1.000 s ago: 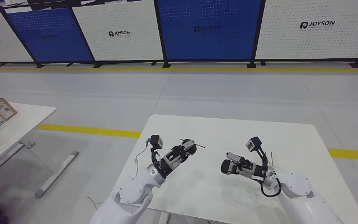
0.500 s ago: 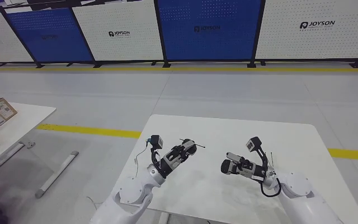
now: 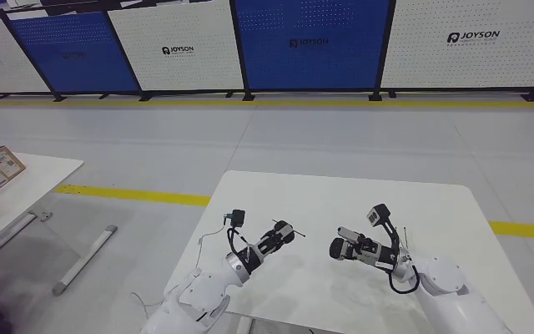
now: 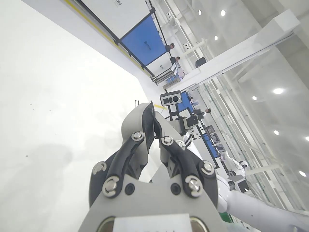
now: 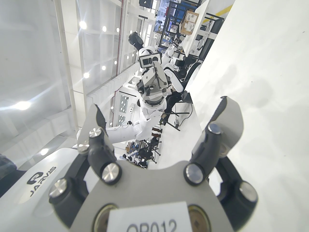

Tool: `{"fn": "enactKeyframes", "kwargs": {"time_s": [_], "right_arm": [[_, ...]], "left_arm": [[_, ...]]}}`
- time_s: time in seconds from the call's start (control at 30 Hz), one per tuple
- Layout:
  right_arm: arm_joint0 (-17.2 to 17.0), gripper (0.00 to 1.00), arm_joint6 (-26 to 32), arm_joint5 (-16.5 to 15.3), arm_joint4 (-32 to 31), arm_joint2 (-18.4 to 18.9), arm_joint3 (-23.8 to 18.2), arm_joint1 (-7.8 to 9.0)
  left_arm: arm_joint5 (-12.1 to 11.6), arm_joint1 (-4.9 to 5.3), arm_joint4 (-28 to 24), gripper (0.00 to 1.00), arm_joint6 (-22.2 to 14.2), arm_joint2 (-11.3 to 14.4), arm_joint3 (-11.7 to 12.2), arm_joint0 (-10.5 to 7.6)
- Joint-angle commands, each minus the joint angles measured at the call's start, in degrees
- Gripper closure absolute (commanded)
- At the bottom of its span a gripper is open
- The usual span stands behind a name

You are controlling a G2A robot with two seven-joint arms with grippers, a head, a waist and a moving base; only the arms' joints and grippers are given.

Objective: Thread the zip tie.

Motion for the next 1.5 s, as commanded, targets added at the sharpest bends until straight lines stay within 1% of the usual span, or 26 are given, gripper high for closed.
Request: {"fn": "enactKeyframes", "kwargs": {"time_s": [0.0,0.17,0.2,0.23,0.27,0.3,0.4,0.43,0.5,0.53,0.6,0.63,0.7,0.93,1.0,1.07,1.13,1.17,1.23,1.27,1.47], "right_arm": [[0.00,0.00,0.00,0.00,0.00,0.00,0.00,0.00],[0.00,0.00,0.00,0.00,0.00,0.00,0.00,0.00],[0.00,0.00,0.00,0.00,0.00,0.00,0.00,0.00],[0.00,0.00,0.00,0.00,0.00,0.00,0.00,0.00],[0.00,0.00,0.00,0.00,0.00,0.00,0.00,0.00],[0.00,0.00,0.00,0.00,0.00,0.00,0.00,0.00],[0.00,0.00,0.00,0.00,0.00,0.00,0.00,0.00],[0.00,0.00,0.00,0.00,0.00,0.00,0.00,0.00],[0.00,0.00,0.00,0.00,0.00,0.00,0.00,0.00],[0.00,0.00,0.00,0.00,0.00,0.00,0.00,0.00],[0.00,0.00,0.00,0.00,0.00,0.00,0.00,0.00],[0.00,0.00,0.00,0.00,0.00,0.00,0.00,0.00],[0.00,0.00,0.00,0.00,0.00,0.00,0.00,0.00],[0.00,0.00,0.00,0.00,0.00,0.00,0.00,0.00],[0.00,0.00,0.00,0.00,0.00,0.00,0.00,0.00],[0.00,0.00,0.00,0.00,0.00,0.00,0.00,0.00],[0.00,0.00,0.00,0.00,0.00,0.00,0.00,0.00],[0.00,0.00,0.00,0.00,0.00,0.00,0.00,0.00],[0.00,0.00,0.00,0.00,0.00,0.00,0.00,0.00],[0.00,0.00,0.00,0.00,0.00,0.00,0.00,0.00],[0.00,0.00,0.00,0.00,0.00,0.00,0.00,0.00]], "left_arm": [[0.01,0.00,0.01,1.00,-0.01,0.00,0.00,0.00],[0.21,-0.02,-0.15,1.00,0.11,0.04,0.10,0.02],[1.72,-0.17,-1.44,1.00,0.57,0.44,0.49,-0.05],[3.52,-0.35,-4.23,1.00,0.18,0.97,0.77,-0.05],[5.48,-0.51,-7.37,1.00,-0.49,1.24,0.99,-0.37],[7.16,-0.66,-9.70,1.00,-0.59,1.19,1.23,-1.16],[7.96,-1.01,-13.63,1.00,0.13,1.17,1.11,-2.43],[7.52,-1.12,-14.82,1.00,0.95,0.85,0.31,-2.81],[7.10,-1.24,-16.63,1.00,1.89,0.26,-1.41,-2.96],[6.70,-1.28,-17.38,1.00,2.76,-0.36,-2.88,-2.96],[6.43,-1.28,-18.56,1.00,3.09,-1.22,-5.07,-2.67],[6.18,-1.24,-19.09,1.00,3.14,-2.04,-6.82,-2.45],[6.16,-1.10,-19.12,1.00,2.73,-3.07,-8.43,-1.60],[6.16,-1.10,-19.12,1.00,2.73,-3.07,-8.43,-1.60],[6.37,-1.10,-17.68,1.00,2.65,-2.67,-7.47,-1.37],[5.85,-1.14,-15.85,1.00,2.46,-1.93,-6.32,-1.05],[5.86,-1.15,-14.34,1.00,1.61,-1.07,-4.74,-0.70],[5.46,-1.17,-13.53,1.00,1.50,-0.69,-3.92,-0.54],[4.36,-1.30,-11.61,1.00,2.38,0.25,-1.66,-0.44],[4.04,-1.36,-11.27,1.00,2.69,0.51,-1.32,-0.58],[4.04,-1.36,-11.27,1.00,2.69,0.51,-1.32,-0.58]]}}
